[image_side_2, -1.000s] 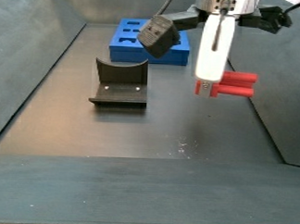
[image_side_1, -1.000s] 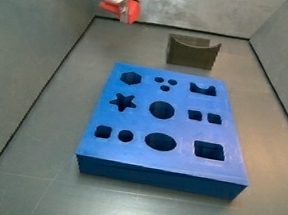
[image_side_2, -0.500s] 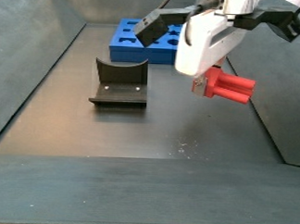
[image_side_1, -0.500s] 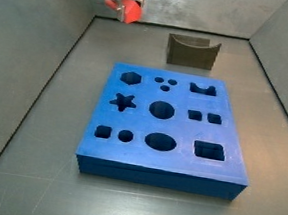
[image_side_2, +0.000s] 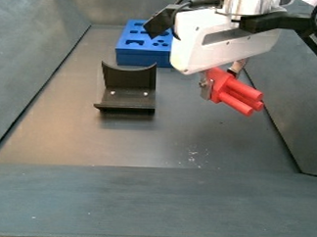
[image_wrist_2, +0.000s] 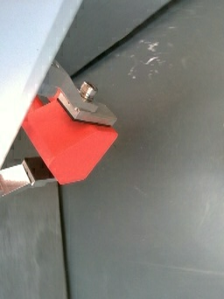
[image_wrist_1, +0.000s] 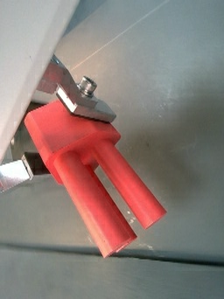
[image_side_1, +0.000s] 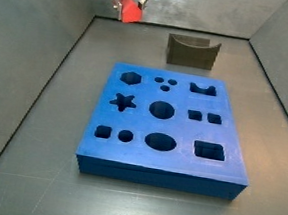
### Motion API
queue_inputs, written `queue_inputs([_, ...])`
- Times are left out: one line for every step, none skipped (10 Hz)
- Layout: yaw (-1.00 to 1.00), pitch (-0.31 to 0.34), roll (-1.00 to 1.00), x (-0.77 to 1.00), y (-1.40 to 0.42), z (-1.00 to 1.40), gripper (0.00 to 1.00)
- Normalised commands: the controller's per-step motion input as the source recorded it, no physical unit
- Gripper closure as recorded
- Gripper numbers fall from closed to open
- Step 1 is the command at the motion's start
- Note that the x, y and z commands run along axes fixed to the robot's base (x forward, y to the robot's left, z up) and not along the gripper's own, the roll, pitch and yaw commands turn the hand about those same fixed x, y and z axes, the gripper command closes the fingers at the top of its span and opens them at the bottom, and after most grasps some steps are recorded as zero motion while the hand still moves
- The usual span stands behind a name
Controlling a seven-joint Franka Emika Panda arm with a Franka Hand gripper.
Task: Pick up the 3 prong object. Move up. Rotate the 3 prong object. Place the 3 prong object on the fixture. Regrasp the 3 prong object. Move to above the board. Insert the 3 prong object.
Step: Rotate the 3 prong object.
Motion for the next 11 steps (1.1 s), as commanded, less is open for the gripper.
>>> queue_inputs([-1.0,0.012,-0.02,0.0,0.02,-0.02,1.0])
queue_inputs([-1.0,0.014,-0.03,0.0,0.02,-0.02,1.0])
queue_inputs([-1.0,0.015,-0.03,0.0,0.02,-0.02,1.0])
queue_inputs([-1.0,0.02,-0.04,0.0,0.02,-0.02,1.0])
queue_inputs([-1.0,0.023,-0.04,0.0,0.02,-0.02,1.0])
queue_inputs([-0.74,0.025,-0.05,0.0,0.02,-0.02,1.0])
queue_inputs([-0.46,0.025,-0.05,0.0,0.02,-0.02,1.0])
queue_inputs([-0.31,0.025,-0.05,0.0,0.02,-0.02,1.0])
queue_inputs([-0.21,0.024,-0.05,0.0,0.02,-0.02,1.0])
queue_inputs([0.0,0.0,0.0,0.0,0.0,-1.0,1.0])
queue_inputs([0.03,-0.009,0.0,0.01,0.0,-1.0,1.0])
